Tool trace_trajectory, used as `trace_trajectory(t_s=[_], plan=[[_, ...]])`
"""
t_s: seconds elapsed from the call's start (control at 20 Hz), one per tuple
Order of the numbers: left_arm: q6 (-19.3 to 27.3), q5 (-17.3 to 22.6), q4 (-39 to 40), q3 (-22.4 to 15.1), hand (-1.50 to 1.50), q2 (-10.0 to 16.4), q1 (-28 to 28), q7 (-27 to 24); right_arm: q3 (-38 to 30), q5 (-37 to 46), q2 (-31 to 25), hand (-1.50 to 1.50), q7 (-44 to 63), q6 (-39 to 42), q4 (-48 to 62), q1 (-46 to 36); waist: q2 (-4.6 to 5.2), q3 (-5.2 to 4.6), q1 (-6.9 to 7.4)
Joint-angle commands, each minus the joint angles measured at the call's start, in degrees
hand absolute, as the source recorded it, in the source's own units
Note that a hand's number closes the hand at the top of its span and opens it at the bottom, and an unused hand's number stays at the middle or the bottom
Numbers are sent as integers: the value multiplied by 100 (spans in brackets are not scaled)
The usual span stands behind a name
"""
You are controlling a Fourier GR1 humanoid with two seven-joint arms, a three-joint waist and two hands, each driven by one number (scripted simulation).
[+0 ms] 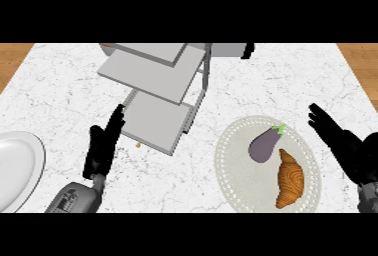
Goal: Pick the croissant from the placemat and place it in the tiered shelf
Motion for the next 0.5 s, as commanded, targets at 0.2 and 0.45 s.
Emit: trace_trajectory(t_s=[0.2,0.45], plan=[[-261,563,63,698,0,503,615,249,-1480,1123,-988,150,-534,-1627,-1129,613,-74,-9,-417],[-592,1043,-202,913,0,577,953,459,-2142,1589,-866,150,253,-2661,-717,1996,6,10,-434]])
